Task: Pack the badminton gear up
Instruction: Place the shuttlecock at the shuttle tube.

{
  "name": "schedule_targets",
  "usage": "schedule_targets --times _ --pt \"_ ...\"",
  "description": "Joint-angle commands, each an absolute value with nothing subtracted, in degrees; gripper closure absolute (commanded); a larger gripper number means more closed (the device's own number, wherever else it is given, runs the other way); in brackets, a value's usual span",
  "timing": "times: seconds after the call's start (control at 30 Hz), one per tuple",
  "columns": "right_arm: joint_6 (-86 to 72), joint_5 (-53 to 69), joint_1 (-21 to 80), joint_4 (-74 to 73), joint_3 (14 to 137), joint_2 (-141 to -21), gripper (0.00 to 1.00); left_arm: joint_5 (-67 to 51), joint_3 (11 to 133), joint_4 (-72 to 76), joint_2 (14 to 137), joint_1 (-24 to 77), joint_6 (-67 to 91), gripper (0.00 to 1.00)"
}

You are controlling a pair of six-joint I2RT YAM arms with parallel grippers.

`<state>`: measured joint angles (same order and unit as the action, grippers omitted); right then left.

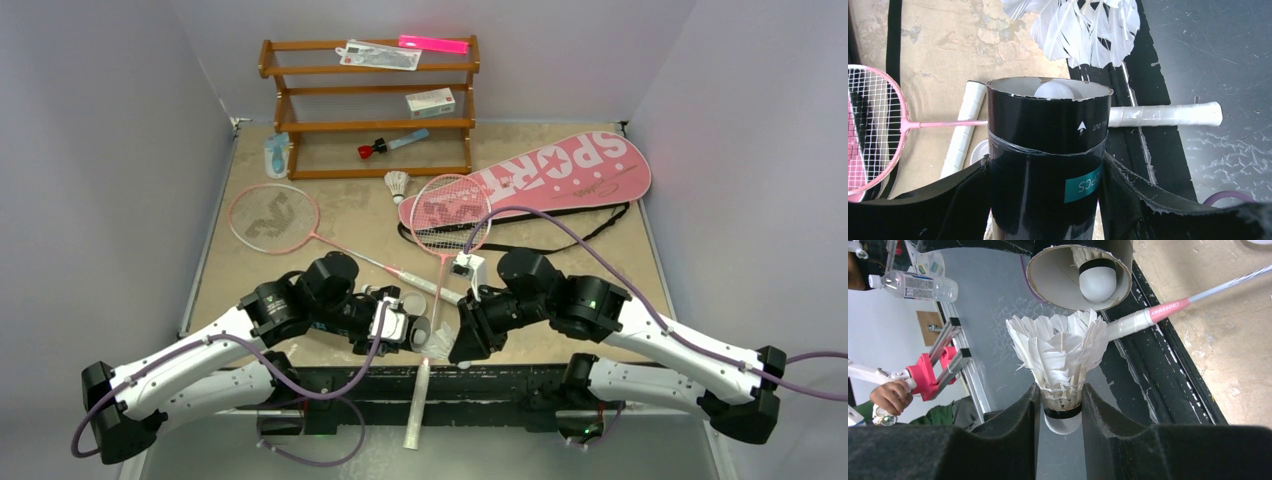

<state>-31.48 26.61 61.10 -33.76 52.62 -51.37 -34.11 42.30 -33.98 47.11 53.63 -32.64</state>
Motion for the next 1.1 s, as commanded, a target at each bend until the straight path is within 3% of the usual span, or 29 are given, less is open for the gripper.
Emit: schedule_targets --times 0.0,1.07 --pt "-32.36 28.25 61.06 -34.65 55.45 -51.59 0.76 -36.08 43.73 -32.91 47.85 53.17 -33.75 0.64" --pt "-32.52 30.65 60.96 -30.19 54.34 -53.84 0.78 -42.60 43.95 -33.94 45.81 53.17 -36.20 0.63"
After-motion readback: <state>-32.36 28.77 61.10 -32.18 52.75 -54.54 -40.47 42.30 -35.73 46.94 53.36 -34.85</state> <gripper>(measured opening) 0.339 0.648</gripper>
